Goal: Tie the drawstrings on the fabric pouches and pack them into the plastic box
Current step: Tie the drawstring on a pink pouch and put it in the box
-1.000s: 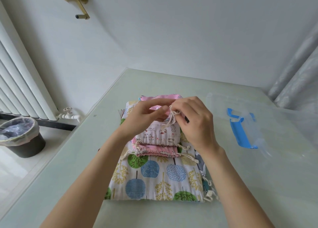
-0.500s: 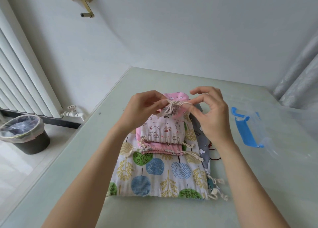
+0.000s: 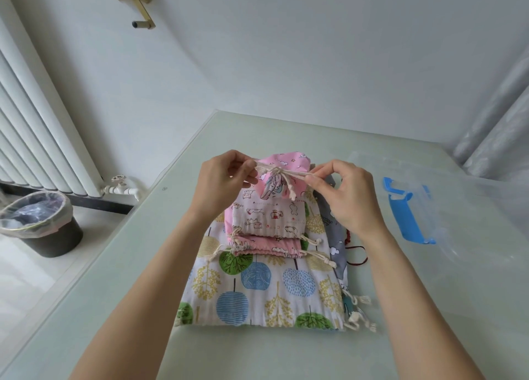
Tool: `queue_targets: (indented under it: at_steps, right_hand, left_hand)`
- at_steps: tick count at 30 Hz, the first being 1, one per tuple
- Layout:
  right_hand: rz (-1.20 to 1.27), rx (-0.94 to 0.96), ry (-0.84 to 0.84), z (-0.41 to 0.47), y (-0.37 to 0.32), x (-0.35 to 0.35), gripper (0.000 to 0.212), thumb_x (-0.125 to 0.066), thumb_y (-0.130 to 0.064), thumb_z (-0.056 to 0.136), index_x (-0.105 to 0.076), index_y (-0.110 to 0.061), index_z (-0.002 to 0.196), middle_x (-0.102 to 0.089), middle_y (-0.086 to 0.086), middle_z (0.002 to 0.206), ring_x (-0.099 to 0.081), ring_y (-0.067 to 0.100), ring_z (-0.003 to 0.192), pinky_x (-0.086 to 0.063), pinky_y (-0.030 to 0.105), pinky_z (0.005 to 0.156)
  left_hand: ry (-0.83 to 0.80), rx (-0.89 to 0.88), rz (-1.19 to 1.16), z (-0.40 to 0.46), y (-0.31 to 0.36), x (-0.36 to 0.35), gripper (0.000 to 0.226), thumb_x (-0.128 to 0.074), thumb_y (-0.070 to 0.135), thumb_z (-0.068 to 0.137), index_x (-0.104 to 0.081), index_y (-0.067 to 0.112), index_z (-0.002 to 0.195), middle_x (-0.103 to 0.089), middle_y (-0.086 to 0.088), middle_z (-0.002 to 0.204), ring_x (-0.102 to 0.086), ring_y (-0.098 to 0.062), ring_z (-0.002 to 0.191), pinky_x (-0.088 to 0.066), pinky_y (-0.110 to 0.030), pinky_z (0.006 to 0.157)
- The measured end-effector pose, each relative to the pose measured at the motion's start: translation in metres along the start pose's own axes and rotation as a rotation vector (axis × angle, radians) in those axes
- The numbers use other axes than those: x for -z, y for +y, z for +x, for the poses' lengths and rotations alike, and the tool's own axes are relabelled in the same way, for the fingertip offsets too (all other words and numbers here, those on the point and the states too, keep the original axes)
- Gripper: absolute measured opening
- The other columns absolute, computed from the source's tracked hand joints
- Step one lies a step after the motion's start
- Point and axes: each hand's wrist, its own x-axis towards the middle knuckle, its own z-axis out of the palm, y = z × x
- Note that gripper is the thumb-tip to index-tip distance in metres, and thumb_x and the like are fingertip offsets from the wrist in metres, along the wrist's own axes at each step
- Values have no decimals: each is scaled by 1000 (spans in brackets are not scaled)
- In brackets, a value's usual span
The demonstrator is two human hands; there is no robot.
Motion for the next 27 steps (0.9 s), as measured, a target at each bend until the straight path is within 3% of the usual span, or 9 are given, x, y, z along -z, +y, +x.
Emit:
queue_targets:
  at_steps: [5, 8, 12, 15, 17, 19, 22, 24, 27]
  right_hand:
    - [-17, -19, -14, -1, -1, 0, 12, -71, -24, 81, -65, -15, 75, -67, -11, 82, -63, 15, 86, -46, 21, 76]
    - [-8, -38, -33, -1, 0, 4, 15, -66, -25, 85, -67, -15, 96, -67, -4, 99, -61, 12, 93, -42, 10, 73]
    - [46, 37, -409, -4, -12, 1, 60, -66, -37, 84, -39, -31, 137, -39, -12, 143, -34, 4, 132, -30, 27, 107]
    - [-281, 101, -670, -11, -8, -7, 79, -74, -47, 72, -32, -40, 139, -17, -12, 153, -8, 8, 140, -14, 43, 116]
    - [-472, 88, -724, -14, 1, -12, 70, -74, -44, 72, -41, -38, 133, -14, -10, 154, -3, 10, 141, -8, 49, 116]
    - [-530, 128, -629, -14, 8, -16, 41, -67, -36, 81, -55, -33, 120, -36, -8, 145, -24, 14, 135, -21, 49, 113]
    - [-163, 97, -369, -8, 2, -12, 11, -63, -25, 88, -59, -25, 98, -63, -11, 94, -58, 6, 82, -49, 34, 79]
    - [65, 71, -218, -4, -7, -6, 9, -63, -21, 87, -58, -22, 95, -66, -6, 82, -63, 9, 72, -52, 31, 69]
    - [372, 14, -107, 0, -22, 6, 9, -62, -19, 88, -55, -24, 88, -66, 0, 84, -67, 18, 80, -55, 36, 77]
  left_hand:
    - [14, 26, -29, -4, -10, -4, 11, -56, 13, 93, -63, 4, 89, -68, 0, 74, -69, -6, 67, -56, -21, 60]
    - [-185, 7, -21, -4, -13, -4, 11, -58, 20, 92, -68, 16, 92, -72, 4, 78, -69, -6, 75, -56, -24, 73]
    - [-300, -122, 117, 0, -6, -2, 29, -47, 37, 96, -57, 35, 123, -68, 17, 110, -61, 4, 103, -45, -16, 91]
    - [-141, -156, 295, 4, -12, 5, 35, -45, 45, 94, -51, 39, 128, -65, 19, 115, -59, 0, 108, -45, -25, 91]
    - [-135, -131, 470, 6, -23, 12, 37, -50, 36, 93, -49, 40, 130, -61, 15, 122, -57, -8, 111, -46, -30, 90]
    - [-267, -97, 564, 6, -34, 14, 53, -54, 20, 87, -43, 40, 134, -52, 9, 135, -49, -15, 121, -41, -31, 94]
    - [-469, -87, 539, 6, -40, 12, 74, -63, 19, 78, -31, 44, 140, -33, 8, 149, -29, -20, 135, -29, -39, 108]
    - [-441, -99, 548, 7, -39, 6, 80, -72, 29, 77, -27, 42, 142, -28, 7, 151, -25, -22, 137, -28, -44, 110]
    - [-277, -129, 541, 14, -24, -7, 80, -74, 43, 74, -33, 31, 141, -33, 2, 149, -32, -24, 134, -32, -42, 106]
